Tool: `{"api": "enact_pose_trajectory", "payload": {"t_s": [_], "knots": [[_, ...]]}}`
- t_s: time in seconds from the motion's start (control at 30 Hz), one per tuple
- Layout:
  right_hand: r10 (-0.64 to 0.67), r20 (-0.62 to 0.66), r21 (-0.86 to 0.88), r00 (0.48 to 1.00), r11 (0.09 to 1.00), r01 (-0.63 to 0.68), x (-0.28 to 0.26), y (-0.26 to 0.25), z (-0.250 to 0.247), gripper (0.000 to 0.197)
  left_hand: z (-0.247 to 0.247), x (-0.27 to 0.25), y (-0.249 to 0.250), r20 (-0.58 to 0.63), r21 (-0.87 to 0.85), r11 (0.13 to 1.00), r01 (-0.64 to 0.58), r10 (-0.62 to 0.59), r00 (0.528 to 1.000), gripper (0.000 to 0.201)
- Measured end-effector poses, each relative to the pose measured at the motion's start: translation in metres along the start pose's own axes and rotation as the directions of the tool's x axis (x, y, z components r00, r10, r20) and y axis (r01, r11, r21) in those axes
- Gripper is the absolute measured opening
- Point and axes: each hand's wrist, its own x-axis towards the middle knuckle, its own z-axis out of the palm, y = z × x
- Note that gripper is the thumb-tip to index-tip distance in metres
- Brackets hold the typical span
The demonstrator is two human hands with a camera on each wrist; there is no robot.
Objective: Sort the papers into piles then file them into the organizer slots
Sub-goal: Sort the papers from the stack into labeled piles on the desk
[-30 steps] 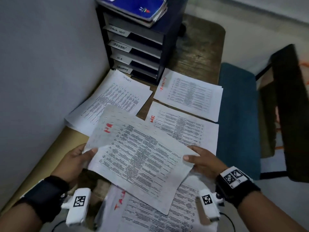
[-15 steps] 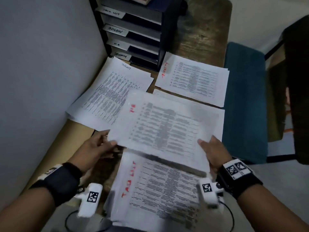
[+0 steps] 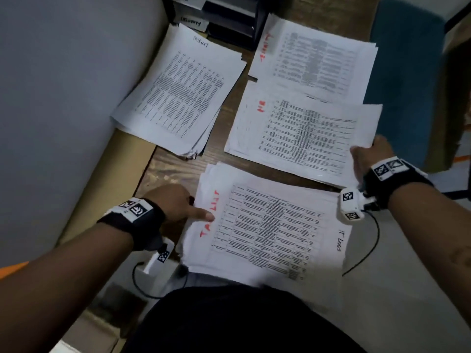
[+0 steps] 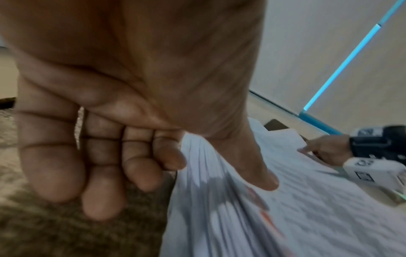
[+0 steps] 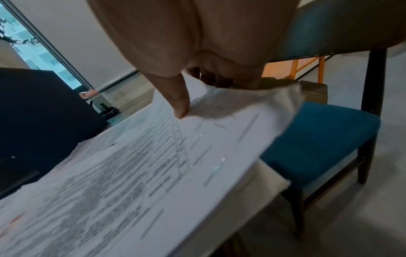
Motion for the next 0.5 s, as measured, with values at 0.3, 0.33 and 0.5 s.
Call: {"api": "enact_pose_trajectory", "payload": {"t_s": [0.3,0.33,0.5], "knots": [[-0.172,-0.051,-0.211,0.984,0.965,0.158,-0.012,-0.002,-0.010,0.067,0.028,-0.008,-0.007,-0.074,-0.196,0.980,0.016,-0.031,0.997,0.043],[-0.233,-0.021,-0.233,0.972,0.947,0.221,-0.015,0.000,-0.013,0.063,0.031,-0.008,-0.010,-0.093,-0.243,0.970,0.008,-0.031,0.995,0.043],[-0.338,0.131,-0.233,0.932,0.903,0.360,-0.031,0.015,-0.024,0.043,0.038,-0.017,-0.016,-0.212,-0.445,0.892,-0.077,-0.021,0.977,0.030]]}}
